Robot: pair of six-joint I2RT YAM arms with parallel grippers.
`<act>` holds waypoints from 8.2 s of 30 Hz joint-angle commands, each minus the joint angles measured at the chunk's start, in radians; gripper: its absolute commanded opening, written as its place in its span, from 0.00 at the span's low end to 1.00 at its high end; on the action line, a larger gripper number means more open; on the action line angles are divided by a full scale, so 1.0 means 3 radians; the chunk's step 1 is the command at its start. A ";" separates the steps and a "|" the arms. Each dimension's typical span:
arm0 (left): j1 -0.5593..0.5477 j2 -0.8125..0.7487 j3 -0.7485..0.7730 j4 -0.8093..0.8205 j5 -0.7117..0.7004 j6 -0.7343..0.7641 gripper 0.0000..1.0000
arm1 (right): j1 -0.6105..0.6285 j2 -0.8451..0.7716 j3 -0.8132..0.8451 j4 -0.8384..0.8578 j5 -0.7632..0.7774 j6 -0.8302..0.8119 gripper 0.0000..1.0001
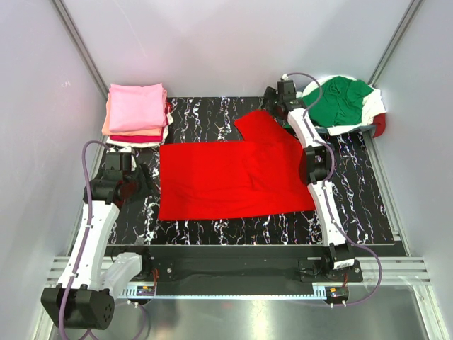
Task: Fold and stack the t-shirts
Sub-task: Fold the tshirt
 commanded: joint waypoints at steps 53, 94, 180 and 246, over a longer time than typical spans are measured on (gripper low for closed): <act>-0.0092 0.4270 0.2721 0.0940 -0.0587 -0.0395 0.64 | -0.0371 -0.3174 -0.3494 0.1071 -0.0815 0.0056 0.00; -0.0332 0.2942 0.1659 0.1282 -0.0853 -0.0042 0.00 | -0.0551 -0.4845 -0.5410 0.1460 -0.1281 -0.0307 0.00; -0.1739 0.3330 0.1479 0.1144 -0.0479 -0.0610 0.59 | 0.0681 -0.2295 -0.3816 0.1061 -0.2196 0.0792 0.25; -0.0921 0.2932 0.1132 0.0623 -0.0776 -0.0078 0.62 | 0.0978 -0.1553 -0.3366 0.0447 -0.1470 0.0941 0.16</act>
